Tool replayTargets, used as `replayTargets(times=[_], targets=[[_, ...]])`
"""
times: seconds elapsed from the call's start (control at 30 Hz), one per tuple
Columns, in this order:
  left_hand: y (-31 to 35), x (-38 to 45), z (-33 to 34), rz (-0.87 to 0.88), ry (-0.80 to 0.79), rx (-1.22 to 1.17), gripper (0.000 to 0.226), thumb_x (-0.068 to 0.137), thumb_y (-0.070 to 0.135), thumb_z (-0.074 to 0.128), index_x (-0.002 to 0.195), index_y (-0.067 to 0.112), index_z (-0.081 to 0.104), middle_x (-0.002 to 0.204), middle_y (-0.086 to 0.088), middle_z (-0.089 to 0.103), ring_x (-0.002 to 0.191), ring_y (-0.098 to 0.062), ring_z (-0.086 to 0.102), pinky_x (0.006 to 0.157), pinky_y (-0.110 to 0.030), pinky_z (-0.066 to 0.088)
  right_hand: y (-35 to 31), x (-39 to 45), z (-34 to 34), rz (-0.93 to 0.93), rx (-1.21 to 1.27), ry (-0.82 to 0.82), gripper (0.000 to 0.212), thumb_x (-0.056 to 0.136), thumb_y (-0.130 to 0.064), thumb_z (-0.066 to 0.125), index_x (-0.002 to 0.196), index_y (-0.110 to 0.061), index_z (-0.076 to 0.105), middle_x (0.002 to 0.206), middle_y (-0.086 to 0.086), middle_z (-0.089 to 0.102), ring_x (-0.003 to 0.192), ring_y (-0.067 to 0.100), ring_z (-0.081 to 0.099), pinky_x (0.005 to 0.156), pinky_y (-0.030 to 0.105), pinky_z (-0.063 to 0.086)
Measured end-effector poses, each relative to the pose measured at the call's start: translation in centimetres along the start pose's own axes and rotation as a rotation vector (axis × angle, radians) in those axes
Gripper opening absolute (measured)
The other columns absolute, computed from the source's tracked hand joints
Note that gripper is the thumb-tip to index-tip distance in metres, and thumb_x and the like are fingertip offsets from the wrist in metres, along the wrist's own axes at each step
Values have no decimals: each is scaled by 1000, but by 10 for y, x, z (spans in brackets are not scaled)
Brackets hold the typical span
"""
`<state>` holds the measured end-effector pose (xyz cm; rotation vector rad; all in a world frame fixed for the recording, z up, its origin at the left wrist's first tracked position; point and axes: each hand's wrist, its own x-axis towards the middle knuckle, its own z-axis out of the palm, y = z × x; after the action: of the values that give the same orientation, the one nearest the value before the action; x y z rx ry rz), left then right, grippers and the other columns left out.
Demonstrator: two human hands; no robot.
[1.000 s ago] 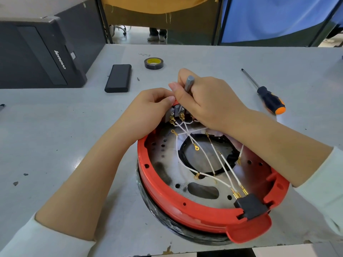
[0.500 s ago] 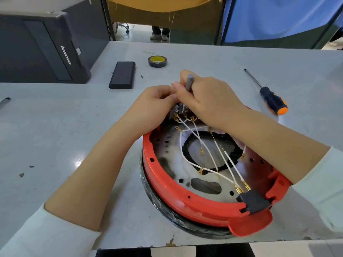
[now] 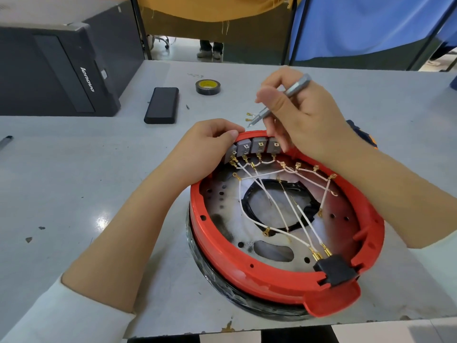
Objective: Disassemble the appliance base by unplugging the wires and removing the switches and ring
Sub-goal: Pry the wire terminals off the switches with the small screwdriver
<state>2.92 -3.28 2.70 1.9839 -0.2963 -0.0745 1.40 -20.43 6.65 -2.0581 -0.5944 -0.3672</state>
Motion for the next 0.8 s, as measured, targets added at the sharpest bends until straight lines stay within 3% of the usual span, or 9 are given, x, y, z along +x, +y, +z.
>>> replayTargets(times=[0.1, 0.23, 0.3, 0.43, 0.57, 0.7, 0.8], targets=[[-1, 1, -1, 4, 10, 12, 20, 96, 26, 49, 100, 33, 68, 93, 6, 71, 87, -9, 65, 73, -15, 48, -7, -3, -12, 116, -66, -172, 15, 99, -35, 47, 92, -25, 57, 67, -1, 69, 35, 20, 53, 41, 15, 40], [0, 0, -1, 14, 13, 15, 21, 96, 25, 49, 96, 36, 68, 91, 14, 69, 86, -3, 64, 70, -11, 46, -9, -14, -10, 209, -446, -287, 10, 85, -38, 66, 80, -31, 60, 68, -13, 65, 49, 3, 56, 56, 26, 48], [1, 0, -1, 15, 14, 3, 21, 96, 25, 49, 94, 37, 67, 91, 15, 69, 86, -2, 64, 72, -13, 48, -9, -18, -3, 246, -611, -269, 20, 78, -40, 71, 74, -31, 54, 67, -14, 57, 58, -1, 52, 61, 27, 43], [2, -1, -1, 9, 6, -10, 21, 97, 23, 49, 99, 33, 67, 93, 13, 69, 88, -4, 65, 79, -18, 49, -6, -24, 11, 279, -729, -265, 35, 75, -46, 72, 68, -31, 42, 68, -15, 49, 63, -2, 42, 52, 26, 26], [2, -1, 0, 6, 3, -12, 22, 97, 22, 48, 104, 28, 68, 96, 11, 69, 90, -5, 65, 82, -21, 50, -3, -26, 19, 257, -720, -253, 36, 76, -43, 72, 67, -31, 39, 74, -13, 55, 66, 2, 46, 51, 25, 27], [1, -1, -1, 0, 0, -21, 23, 97, 22, 49, 108, 25, 68, 99, 8, 70, 93, -8, 64, 88, -26, 49, 0, -24, 23, 270, -696, -259, 38, 78, -35, 71, 67, -31, 35, 87, -8, 66, 80, 14, 56, 60, 28, 42], [0, 0, 0, 18, 3, 10, 21, 96, 25, 50, 107, 28, 67, 100, 9, 69, 94, -7, 63, 85, -21, 48, -4, -27, 20, 268, -479, -162, 37, 78, -24, 68, 67, -30, 34, 79, -7, 68, 71, 9, 58, 68, 37, 51]])
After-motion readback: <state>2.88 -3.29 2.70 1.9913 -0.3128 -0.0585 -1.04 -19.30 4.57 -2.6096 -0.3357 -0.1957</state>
